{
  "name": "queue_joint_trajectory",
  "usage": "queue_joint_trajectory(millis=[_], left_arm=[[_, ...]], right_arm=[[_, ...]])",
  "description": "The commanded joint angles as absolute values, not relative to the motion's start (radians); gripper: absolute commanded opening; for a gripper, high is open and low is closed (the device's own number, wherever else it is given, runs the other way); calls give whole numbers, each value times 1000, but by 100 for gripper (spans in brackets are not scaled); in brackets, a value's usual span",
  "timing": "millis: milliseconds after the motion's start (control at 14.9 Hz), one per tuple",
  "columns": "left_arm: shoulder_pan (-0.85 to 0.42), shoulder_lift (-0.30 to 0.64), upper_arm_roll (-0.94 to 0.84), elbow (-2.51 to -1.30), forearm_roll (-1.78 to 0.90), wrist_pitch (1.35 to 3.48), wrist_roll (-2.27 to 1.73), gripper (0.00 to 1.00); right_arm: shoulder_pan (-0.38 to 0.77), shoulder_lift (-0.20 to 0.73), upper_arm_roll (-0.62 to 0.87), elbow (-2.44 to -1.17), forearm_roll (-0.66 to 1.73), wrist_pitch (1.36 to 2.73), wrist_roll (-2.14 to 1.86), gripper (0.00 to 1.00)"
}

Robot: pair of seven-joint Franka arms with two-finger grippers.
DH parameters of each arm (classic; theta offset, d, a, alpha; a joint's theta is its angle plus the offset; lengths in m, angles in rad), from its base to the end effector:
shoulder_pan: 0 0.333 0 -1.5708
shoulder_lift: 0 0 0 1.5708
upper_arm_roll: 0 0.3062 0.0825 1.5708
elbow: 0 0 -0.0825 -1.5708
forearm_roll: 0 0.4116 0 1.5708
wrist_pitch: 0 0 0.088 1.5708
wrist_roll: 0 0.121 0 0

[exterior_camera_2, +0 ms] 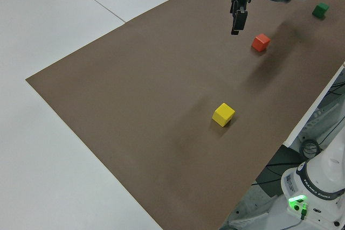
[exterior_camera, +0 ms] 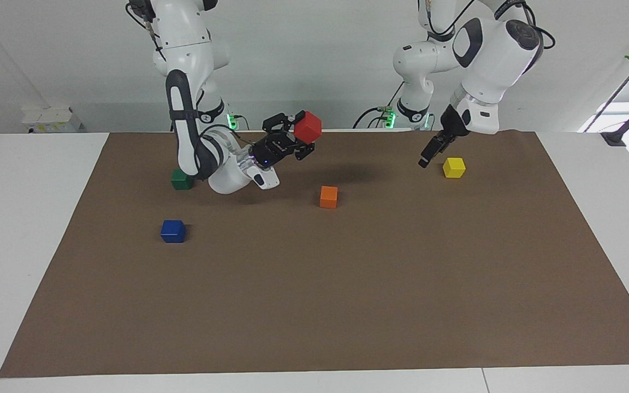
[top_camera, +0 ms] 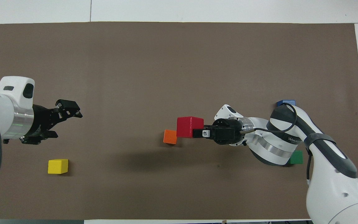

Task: Transfer red block to right arm and stack on blue block
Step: 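Carry the red block with the right gripper over the blue block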

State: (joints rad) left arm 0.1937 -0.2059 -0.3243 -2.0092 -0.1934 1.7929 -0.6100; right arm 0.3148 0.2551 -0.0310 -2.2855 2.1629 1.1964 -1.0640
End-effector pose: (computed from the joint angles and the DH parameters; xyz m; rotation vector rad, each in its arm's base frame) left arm 0.5189 -0.0954 0.5078 2.9260 0.7957 -0.0944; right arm 0.4901 0.2687 0.3294 -0.9391 -0.0595 -0.1042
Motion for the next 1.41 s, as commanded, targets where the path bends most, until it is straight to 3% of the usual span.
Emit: queue_joint_trajectory(millis=[0,201,536,804,1072,1340], left_arm=[[195,-42,-339,-1749,-54,1596,-481,100],[131,-6,-345,-1652,95,1477,-339,100],[104,-67,-281,-1753,92,1477,-336,100],[30,-97,-206,-1802,69,1520,-334,100],[-29,-80,-137,-1790,0,1663,-324,100],[-29,-46,-135,-1743,-2,1663,-293,100]], right_arm=[[293,241,-26,-2234,2158,1293,-1005,0],[265,187,-26,-2220,2071,1397,-951,0],[255,39,-28,-2218,1936,1610,-790,0],[230,-55,-29,-2217,1791,1693,-677,0],[212,-106,-29,-2174,1564,1770,-545,0],[212,-147,-31,-2102,1302,1827,-382,0]])
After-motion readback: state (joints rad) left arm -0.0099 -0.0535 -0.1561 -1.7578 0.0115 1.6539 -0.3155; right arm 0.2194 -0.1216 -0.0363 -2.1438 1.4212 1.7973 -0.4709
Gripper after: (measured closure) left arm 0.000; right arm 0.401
